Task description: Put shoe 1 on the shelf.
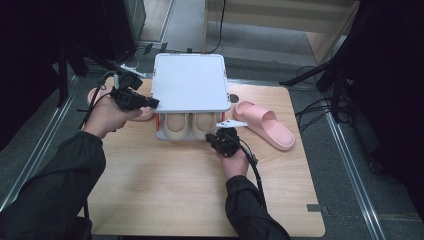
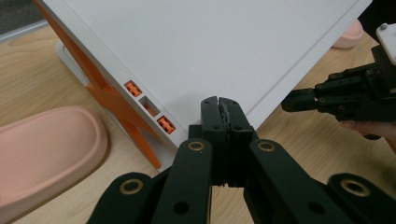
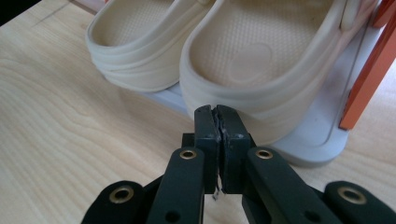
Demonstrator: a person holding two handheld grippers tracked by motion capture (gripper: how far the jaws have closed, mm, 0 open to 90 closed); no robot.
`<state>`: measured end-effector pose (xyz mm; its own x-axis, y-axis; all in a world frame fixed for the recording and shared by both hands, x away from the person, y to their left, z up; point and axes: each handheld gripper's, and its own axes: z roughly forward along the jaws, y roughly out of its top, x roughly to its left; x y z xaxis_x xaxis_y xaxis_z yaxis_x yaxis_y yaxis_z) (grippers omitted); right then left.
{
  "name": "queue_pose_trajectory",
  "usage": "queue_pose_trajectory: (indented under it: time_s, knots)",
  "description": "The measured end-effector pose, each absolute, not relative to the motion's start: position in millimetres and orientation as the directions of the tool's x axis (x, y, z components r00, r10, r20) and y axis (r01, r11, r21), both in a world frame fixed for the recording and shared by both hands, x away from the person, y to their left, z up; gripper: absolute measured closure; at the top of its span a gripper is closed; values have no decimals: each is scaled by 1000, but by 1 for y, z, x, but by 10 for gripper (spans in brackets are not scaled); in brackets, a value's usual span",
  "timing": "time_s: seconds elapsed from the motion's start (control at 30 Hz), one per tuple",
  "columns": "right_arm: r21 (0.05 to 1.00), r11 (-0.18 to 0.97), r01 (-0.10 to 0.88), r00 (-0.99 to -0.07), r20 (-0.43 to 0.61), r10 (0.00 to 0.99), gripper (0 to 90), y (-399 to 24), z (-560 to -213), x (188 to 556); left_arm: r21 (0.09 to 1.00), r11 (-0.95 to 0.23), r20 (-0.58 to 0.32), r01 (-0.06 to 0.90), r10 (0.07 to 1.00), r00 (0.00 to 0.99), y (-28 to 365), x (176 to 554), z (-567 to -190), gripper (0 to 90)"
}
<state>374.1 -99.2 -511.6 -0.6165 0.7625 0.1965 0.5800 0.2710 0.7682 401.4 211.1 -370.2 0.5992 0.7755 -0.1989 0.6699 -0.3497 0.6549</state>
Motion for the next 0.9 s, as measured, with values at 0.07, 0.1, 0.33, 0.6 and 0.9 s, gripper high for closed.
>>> queue_pose_trajectory:
  time_s: [0.07,0.1,0.33,0.6,0.9]
  knots:
    - [765,270,585,-622,210,754,900,-102,-509,370,654,-349,-197,672,778,596,211,401,-370,893]
    - [767,272,580,-626,207,751,900,-104,-508,368,652,-349,-198,673,779,596,211,401,-370,893]
    - [765,275,583,-654,240,718,834,-122,-494,348,655,-350,-197,670,777,598,210,401,-369,857]
    - [748,333,574,-715,261,648,596,-145,-496,316,647,-327,-241,689,770,591,212,401,-366,675]
    - [745,370,555,-746,249,618,570,-159,-482,298,679,-283,-239,677,787,568,229,393,-349,630]
